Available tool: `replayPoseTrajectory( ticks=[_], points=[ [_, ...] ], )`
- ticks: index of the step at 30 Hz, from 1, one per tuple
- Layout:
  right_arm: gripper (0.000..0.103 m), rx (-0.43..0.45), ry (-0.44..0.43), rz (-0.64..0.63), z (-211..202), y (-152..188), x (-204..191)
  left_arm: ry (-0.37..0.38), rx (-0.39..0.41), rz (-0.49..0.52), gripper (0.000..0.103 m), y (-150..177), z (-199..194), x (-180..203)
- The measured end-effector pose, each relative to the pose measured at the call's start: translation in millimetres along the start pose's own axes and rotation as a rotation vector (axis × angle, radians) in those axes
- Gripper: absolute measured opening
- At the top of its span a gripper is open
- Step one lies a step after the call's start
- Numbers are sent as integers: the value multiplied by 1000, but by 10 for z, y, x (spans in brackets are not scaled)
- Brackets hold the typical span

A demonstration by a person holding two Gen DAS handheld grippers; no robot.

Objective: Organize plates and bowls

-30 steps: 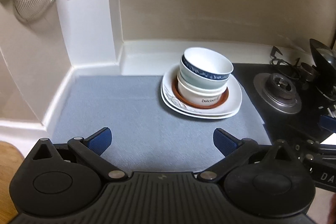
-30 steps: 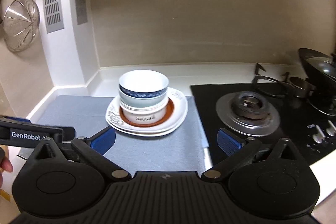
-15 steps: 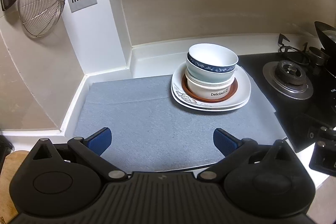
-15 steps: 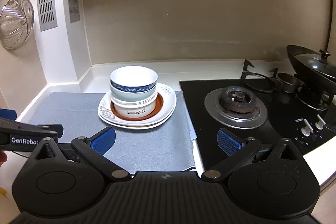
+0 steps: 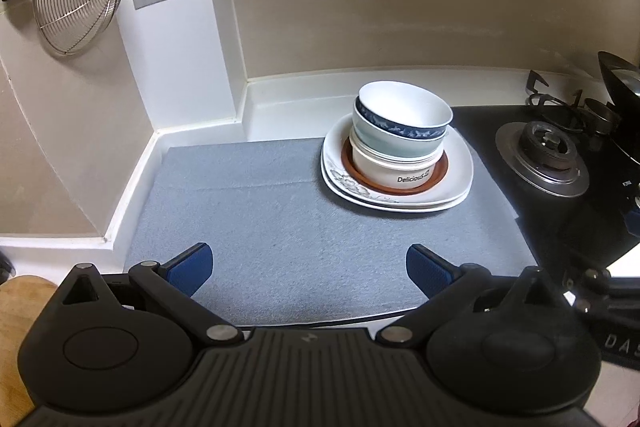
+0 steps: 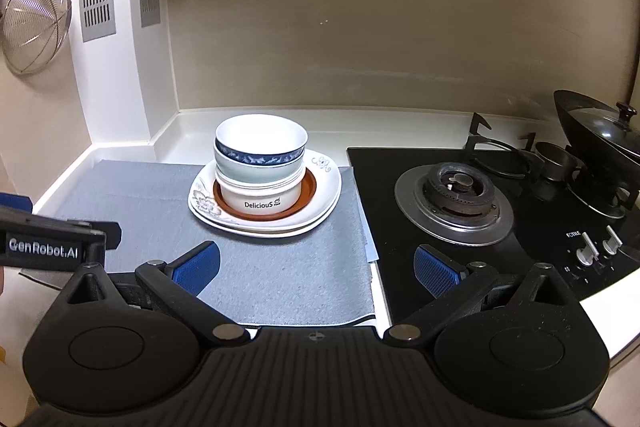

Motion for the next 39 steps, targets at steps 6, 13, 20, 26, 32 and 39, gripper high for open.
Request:
replayPoseTrajectory(
  ticks=[6,13,20,26,32,39],
  points=[
    [103,-4,5,-10,5,16,-16,0,-23,-19,103,10,32,-6],
    [103,-8,0,-16,15,24,-31,-24,-46,48,103,33,36,95],
    [103,-8,-2,-17,20,22,-34,-88,-90,125,103,76,85,179],
    [103,-8,-2,-19,14,25,-50,-37,-123,105,103,68,87,164],
    [103,-8,-11,-21,16,26,-59,-24,-124,65,103,65,74,128],
    [103,-2,-34,-34,7,20,-105,-23,-112,67,103,50,42,136]
  ],
)
Point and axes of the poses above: each gripper's, at about its wrist camera, not at the fingertips, and z roughly the way its jaws point, x to its right, y to its underside, the point moved 4 cm from there along z, roughly the way its jaws point, and after that the axes turned 2 degrees about z, right-handed, at the moved point
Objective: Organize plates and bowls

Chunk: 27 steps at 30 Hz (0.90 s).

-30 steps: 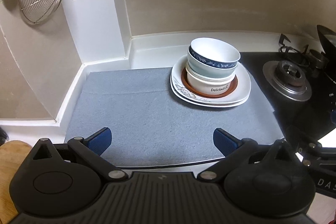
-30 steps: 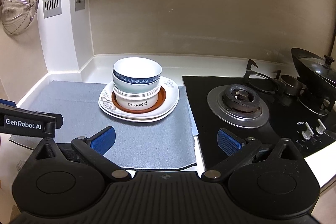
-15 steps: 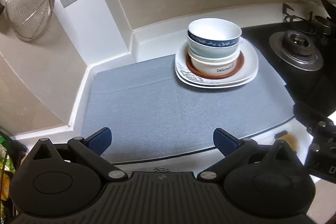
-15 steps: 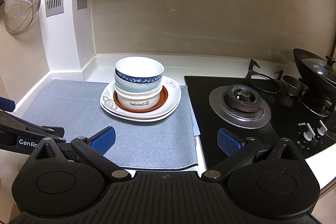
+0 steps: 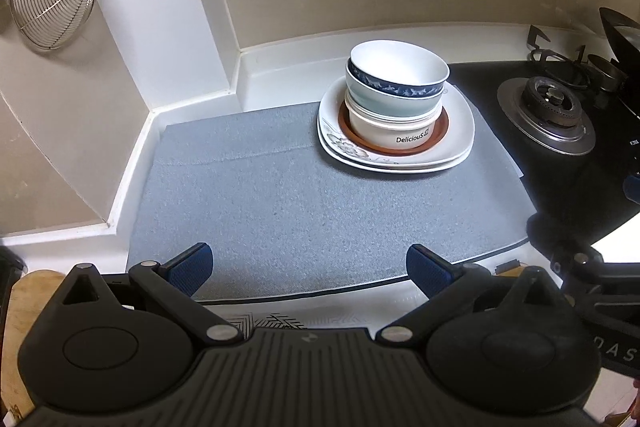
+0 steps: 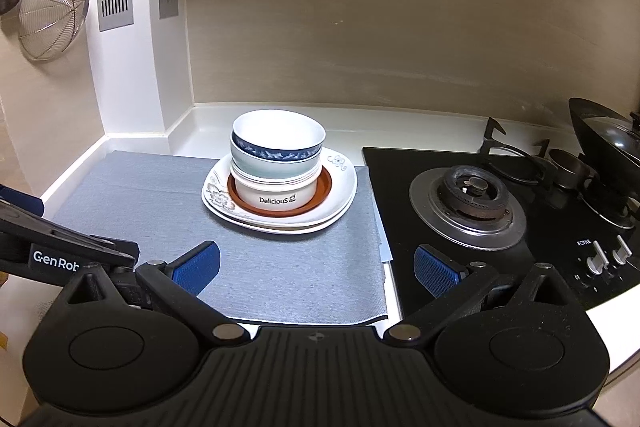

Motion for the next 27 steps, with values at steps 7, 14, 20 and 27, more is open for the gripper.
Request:
replayPoseTrajectory(
  ticks=[7,14,20,27],
  points=[
    [103,-4,-3,2,16,-7,17,5,0,-7,103,-4,4,-18],
    [103,-5,-8,4,21,-7,10,1,3,-8,103,-15,-2,-33],
    [103,-4,-13,0,32,-13,11,-4,5,-9,103,-20,-6,-47],
    [103,-4,-12,0,32,-15,12,-9,7,-8,103,-20,-17,-32]
  ],
)
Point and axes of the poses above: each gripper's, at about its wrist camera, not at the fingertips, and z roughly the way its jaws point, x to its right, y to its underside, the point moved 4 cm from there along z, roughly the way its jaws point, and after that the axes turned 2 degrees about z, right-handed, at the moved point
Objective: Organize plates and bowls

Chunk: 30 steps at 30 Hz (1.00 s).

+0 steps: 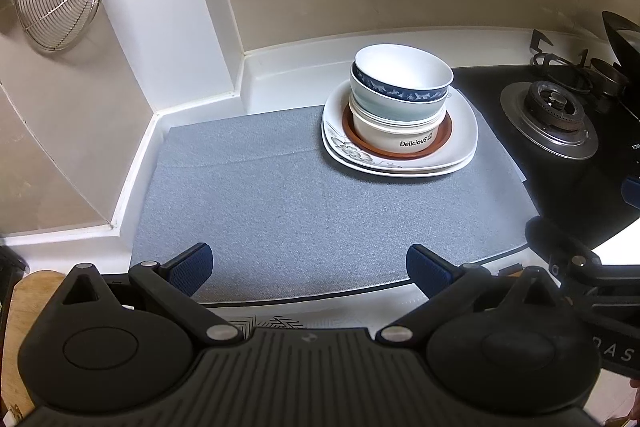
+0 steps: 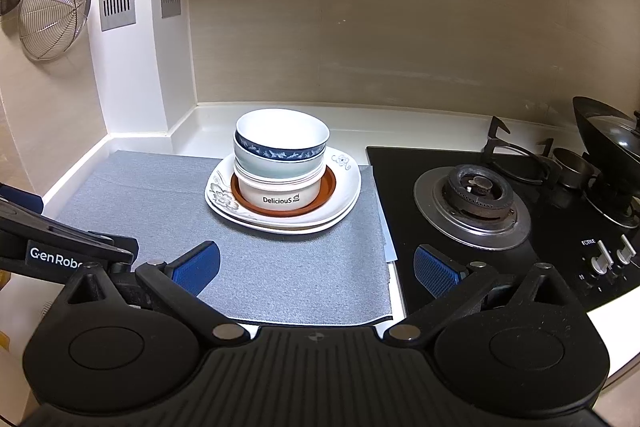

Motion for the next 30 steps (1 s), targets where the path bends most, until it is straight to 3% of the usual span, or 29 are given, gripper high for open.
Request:
replayPoseTrajectory(
  ticks=[30],
  points=[
    [103,0,-3,0,-2,-8,14,0,6,1,103,-1,-3,2]
  ],
)
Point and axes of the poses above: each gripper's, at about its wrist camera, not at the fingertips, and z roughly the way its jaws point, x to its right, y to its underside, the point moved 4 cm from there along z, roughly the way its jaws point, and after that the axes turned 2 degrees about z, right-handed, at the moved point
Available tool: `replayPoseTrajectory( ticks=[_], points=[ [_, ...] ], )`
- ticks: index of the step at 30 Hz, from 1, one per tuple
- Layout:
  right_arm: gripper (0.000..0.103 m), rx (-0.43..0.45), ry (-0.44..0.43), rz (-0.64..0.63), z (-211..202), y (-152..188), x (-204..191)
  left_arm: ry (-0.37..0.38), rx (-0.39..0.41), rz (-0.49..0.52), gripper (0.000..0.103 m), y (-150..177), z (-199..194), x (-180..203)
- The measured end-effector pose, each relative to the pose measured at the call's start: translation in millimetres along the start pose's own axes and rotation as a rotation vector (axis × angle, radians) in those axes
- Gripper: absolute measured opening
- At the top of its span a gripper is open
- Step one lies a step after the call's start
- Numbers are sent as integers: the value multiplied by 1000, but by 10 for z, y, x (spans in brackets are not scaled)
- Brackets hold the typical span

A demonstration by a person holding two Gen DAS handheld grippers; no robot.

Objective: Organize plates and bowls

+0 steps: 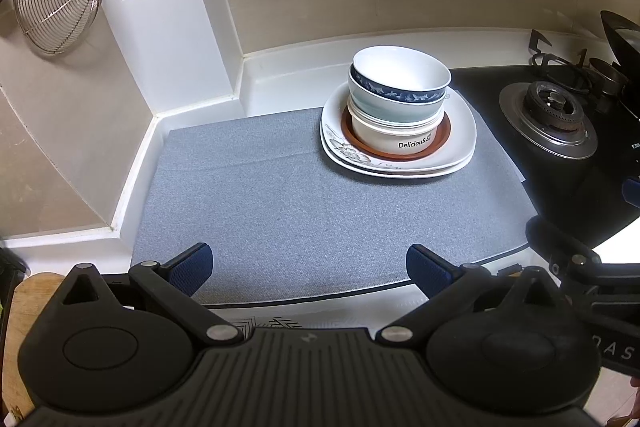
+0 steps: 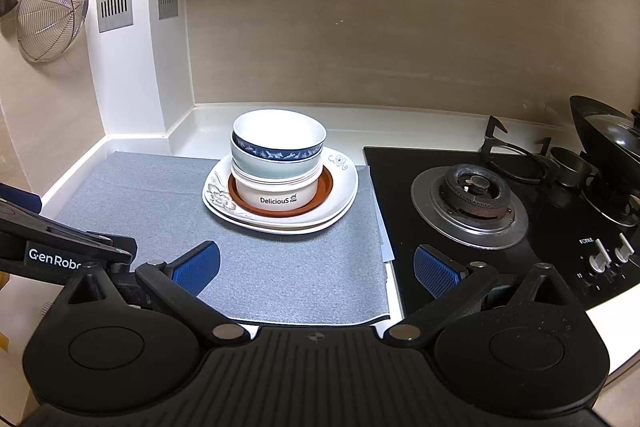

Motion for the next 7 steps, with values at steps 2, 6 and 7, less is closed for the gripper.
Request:
replayPoseTrajectory(
  ticks=[2,6,7],
  points=[
    [103,1,1,2,-4,0,5,1,4,-2,103,4,0,-1],
    [103,3,2,4,-11,-1,12,-5,18,-8,103,9,-21,-9],
    [103,5,2,5,-15,-3,14,-3,18,-8,103,9,-22,-7]
  ],
)
Point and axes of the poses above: each gripper's, at about its wrist camera, not at the fingertips, and z roughly the way its jaws point, x to its right, y to its underside, the point moved 4 cm from there along z, roughly the way its jaws point, and after that the axes turned 2 degrees about z, right-handed, at the moved point
